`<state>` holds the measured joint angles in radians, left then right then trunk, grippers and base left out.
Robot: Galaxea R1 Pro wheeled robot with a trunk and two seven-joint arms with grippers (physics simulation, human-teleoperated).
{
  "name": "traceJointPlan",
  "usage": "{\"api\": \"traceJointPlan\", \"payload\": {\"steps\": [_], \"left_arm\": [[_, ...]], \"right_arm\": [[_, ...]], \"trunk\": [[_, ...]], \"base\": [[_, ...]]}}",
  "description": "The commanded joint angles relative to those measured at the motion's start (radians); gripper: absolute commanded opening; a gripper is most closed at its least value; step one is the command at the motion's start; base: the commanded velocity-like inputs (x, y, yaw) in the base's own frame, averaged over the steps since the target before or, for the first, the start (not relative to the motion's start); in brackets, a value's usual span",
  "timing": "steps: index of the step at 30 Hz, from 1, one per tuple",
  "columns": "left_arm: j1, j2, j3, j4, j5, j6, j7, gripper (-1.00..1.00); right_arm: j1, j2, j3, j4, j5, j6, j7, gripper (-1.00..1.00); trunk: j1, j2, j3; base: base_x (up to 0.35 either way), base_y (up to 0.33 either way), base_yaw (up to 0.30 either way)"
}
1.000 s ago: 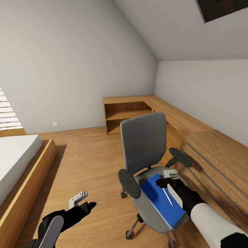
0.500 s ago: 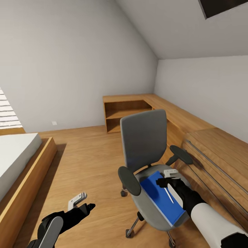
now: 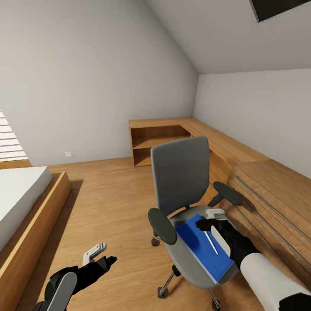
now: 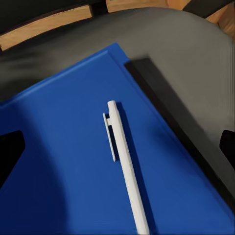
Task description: In the bedroom, organize the workspace by keeping the computer under the desk, ensuring the monitor is on the desk, placing the keyboard on the desk next to the monitor, placing the mouse on the desk next to the keyboard, moving the folder from the swivel chair onto the desk next to the mouse, stacking the notebook on top of the folder with the pen on top of the notebook, and positioning the swivel chair next to the desk.
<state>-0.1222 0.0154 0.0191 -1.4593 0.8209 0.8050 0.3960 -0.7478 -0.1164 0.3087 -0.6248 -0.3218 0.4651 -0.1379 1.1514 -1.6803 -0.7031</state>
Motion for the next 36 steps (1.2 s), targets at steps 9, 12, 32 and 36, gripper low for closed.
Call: {"api": "traceJointPlan", "payload": {"steps": [9, 12, 32, 36], "left_arm": [[-0.001, 0.0, -0.001, -0.001, 0.01, 0.003, 0.009, 1.0], [-0.001, 0.0, -0.001, -0.001, 0.01, 0.003, 0.009, 1.0], [-0.001, 0.0, -0.001, -0.001, 0.011, 0.002, 0.009, 1.0], [-0.001, 0.0, -0.001, -0.001, 0.011, 0.002, 0.009, 1.0]], "right_arm": [[-0.001, -0.002, -0.071, -0.004, -0.011, 0.076, -0.008, 1.0], [-0.001, -0.002, -0.077, -0.004, -0.011, 0.081, -0.008, 1.0], [-0.001, 0.0, -0.079, -0.003, -0.012, 0.083, -0.008, 1.0], [-0.001, 0.001, -0.078, -0.002, -0.011, 0.086, -0.008, 1.0]], "trunk": [[0.0, -0.001, -0.001], [0.0, -0.001, -0.001], [0.019, -0.036, -0.017], [0.019, -0.036, -0.017]], "base": [[0.0, 0.0, 0.0], [0.0, 0.0, 0.0], [0.0, 0.0, 0.0], [0.0, 0.0, 0.0]]}}
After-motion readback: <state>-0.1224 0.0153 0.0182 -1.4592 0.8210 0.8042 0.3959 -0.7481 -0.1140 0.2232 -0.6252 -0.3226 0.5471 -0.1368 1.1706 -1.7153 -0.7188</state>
